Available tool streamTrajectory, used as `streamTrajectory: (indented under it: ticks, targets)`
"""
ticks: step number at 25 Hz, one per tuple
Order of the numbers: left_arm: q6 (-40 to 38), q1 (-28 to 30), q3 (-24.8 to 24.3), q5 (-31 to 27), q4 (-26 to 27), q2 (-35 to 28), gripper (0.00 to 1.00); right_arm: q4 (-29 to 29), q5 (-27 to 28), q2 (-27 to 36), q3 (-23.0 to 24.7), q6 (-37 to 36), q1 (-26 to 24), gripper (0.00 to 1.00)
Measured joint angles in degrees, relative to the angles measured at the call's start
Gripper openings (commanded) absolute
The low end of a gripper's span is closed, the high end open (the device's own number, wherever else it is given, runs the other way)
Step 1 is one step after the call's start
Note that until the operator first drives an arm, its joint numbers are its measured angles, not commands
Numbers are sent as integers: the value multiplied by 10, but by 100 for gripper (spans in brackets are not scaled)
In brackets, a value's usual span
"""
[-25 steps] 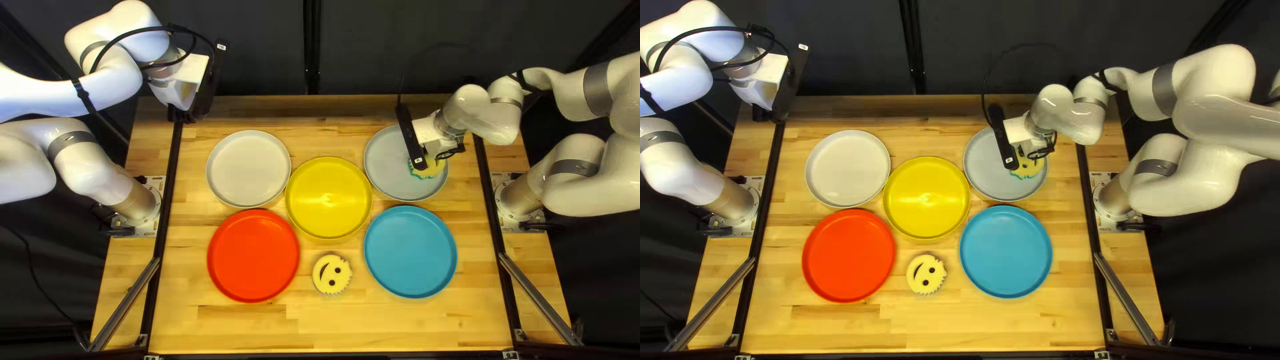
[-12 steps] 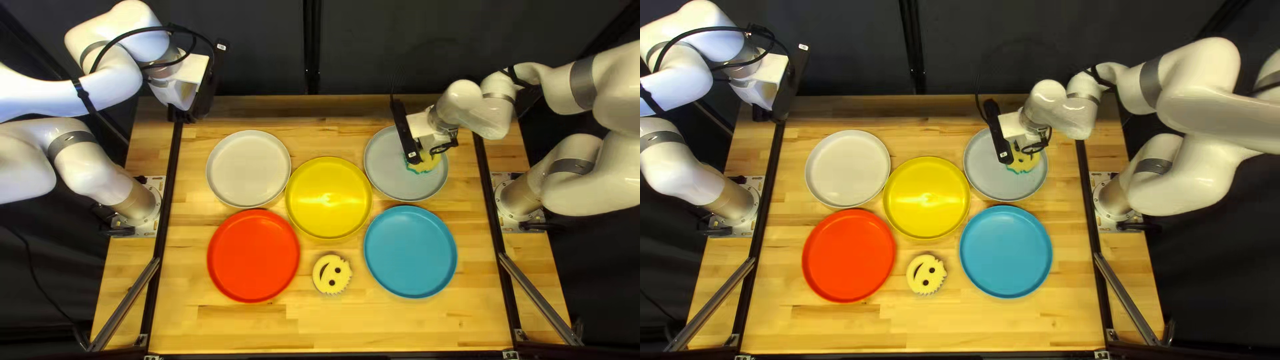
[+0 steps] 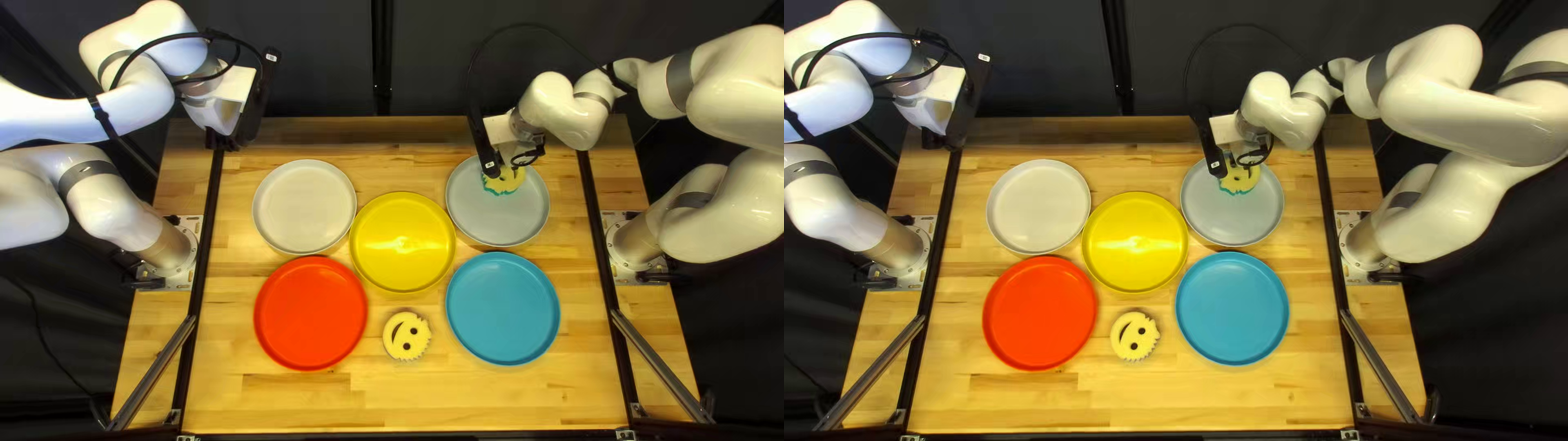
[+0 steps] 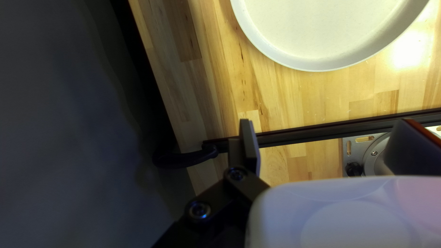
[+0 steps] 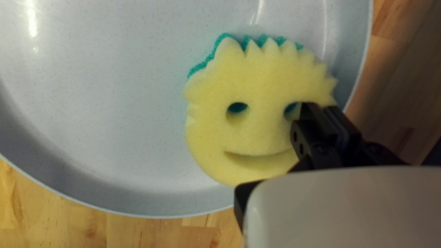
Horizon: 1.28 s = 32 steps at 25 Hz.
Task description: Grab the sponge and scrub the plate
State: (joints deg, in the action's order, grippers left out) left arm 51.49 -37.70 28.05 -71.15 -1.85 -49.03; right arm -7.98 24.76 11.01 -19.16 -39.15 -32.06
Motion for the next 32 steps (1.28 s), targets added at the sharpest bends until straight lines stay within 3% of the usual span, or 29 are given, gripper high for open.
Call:
streamTrajectory:
  ticks: [6,12,17,25,32]
  targets:
    - [0,0,0,0,0,0,100,-15,19,80,60,55,54,0]
    - [0,0,0,0,0,0,100,-14,57,104,65,100,103,0]
    - [0,0,0,0,0,0,100,13,71,34,-2,87,94,0]
    - [0,0,0,0,0,0,100,67,92,-64,-98,15,26,0]
    - [0,0,0,0,0,0,100,84,98,-98,-132,-20,-10,0]
